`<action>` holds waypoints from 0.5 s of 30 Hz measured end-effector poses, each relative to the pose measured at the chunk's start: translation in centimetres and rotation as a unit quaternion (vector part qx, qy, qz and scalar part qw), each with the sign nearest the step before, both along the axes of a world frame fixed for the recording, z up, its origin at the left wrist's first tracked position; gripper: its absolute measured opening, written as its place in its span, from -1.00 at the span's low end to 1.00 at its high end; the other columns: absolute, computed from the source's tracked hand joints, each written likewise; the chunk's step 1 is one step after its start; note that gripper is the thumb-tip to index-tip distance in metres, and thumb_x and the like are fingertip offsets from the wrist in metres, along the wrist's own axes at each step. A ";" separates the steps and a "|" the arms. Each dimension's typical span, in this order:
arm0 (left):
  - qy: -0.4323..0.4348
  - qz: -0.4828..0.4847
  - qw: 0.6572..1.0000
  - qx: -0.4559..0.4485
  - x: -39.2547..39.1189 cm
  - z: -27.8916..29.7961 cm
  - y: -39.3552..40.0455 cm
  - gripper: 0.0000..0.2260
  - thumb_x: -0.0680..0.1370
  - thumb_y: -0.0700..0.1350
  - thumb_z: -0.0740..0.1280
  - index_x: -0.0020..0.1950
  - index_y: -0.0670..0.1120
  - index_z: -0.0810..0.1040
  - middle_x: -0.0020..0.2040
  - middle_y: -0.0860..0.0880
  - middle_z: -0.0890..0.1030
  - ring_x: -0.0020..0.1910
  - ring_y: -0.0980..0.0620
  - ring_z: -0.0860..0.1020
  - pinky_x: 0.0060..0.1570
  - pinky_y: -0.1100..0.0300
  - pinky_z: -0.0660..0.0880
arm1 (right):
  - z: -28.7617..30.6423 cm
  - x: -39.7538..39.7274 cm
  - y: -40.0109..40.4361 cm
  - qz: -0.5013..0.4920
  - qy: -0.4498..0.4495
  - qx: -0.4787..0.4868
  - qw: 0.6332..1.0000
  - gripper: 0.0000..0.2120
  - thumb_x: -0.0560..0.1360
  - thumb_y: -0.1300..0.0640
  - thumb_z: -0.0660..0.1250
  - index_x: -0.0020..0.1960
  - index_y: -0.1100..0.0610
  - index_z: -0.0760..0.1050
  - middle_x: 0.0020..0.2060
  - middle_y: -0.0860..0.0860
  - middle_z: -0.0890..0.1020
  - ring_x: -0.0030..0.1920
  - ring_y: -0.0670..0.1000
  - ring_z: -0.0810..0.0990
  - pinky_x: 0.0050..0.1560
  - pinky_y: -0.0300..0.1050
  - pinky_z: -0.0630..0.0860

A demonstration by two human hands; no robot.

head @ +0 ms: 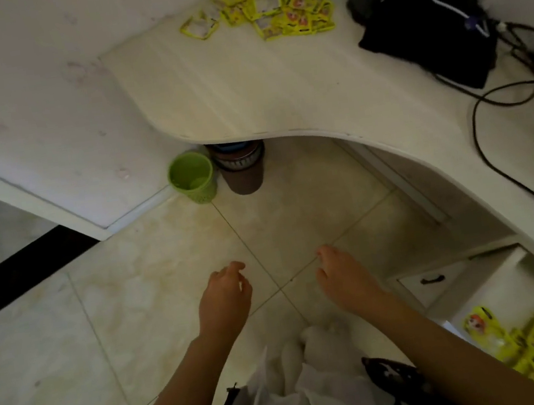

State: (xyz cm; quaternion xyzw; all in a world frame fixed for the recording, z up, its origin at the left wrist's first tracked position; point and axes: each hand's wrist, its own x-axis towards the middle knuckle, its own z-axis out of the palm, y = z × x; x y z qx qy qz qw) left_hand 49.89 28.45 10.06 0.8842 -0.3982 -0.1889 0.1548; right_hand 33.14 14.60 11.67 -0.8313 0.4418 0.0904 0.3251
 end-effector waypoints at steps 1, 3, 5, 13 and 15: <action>-0.002 0.004 1.000 -0.005 1.1 0.0 -0.7 -0.73 0.57 -0.10 0.24 0.28 -0.01 0.46 0.05 0.02 0.62 0.11 0.03 0.51 -0.07 0.18 0.51 | 0.1 1.1 -0.7 0.002 0.000 -0.003 1.000 -0.66 0.57 0.14 0.11 0.32 0.17 0.34 0.19 0.12 0.52 0.16 0.10 0.50 0.12 -0.04 0.48; 0.000 0.015 1.000 -0.014 3.0 0.3 -2.2 -0.73 0.58 -0.10 0.24 0.28 -0.02 0.47 0.04 0.02 0.63 0.10 0.03 0.51 -0.06 0.18 0.51 | 0.4 3.3 -2.2 0.009 0.003 -0.005 1.000 -0.69 0.56 0.15 0.12 0.29 0.17 0.36 0.15 0.12 0.53 0.11 0.09 0.51 0.09 -0.03 0.50; -0.002 0.026 0.999 -0.020 5.5 0.4 -4.5 -0.73 0.58 -0.10 0.24 0.27 -0.03 0.48 0.05 0.02 0.63 0.09 0.02 0.52 -0.05 0.17 0.51 | 0.4 5.9 -4.3 0.010 0.002 -0.006 1.000 -0.69 0.57 0.14 0.12 0.29 0.16 0.36 0.15 0.11 0.54 0.11 0.10 0.52 0.09 -0.02 0.49; -0.024 0.052 0.998 -0.040 13.0 1.9 -13.8 -0.72 0.57 -0.09 0.25 0.28 -0.03 0.48 0.07 -0.01 0.62 0.13 -0.01 0.52 0.01 0.10 0.52 | 0.8 13.9 -13.4 0.042 0.004 -0.019 0.999 -0.71 0.55 0.12 0.13 0.24 0.17 0.37 0.12 0.14 0.54 0.09 0.13 0.52 0.00 -0.07 0.45; -0.035 0.056 0.997 -0.036 14.9 2.1 -16.0 -0.72 0.57 -0.08 0.26 0.27 -0.02 0.49 0.06 0.00 0.62 0.10 0.01 0.53 -0.01 0.13 0.53 | 1.0 16.1 -16.1 0.053 0.009 -0.027 0.998 -0.71 0.56 0.11 0.12 0.24 0.18 0.37 0.14 0.15 0.54 0.10 0.15 0.54 0.04 -0.04 0.49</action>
